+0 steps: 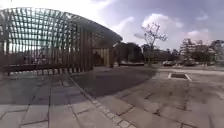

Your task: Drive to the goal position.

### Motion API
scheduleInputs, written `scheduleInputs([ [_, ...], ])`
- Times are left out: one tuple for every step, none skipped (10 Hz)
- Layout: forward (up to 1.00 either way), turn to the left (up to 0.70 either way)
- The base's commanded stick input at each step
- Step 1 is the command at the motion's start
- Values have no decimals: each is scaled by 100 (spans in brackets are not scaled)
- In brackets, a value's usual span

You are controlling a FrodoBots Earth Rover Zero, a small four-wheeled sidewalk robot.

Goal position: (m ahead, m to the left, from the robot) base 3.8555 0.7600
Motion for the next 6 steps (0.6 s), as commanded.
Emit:
scheduleInputs([
  [85, 0],
  [85, 0],
  [85, 0],
  [85, 0],
  [85, 0],
  [85, 0],
])
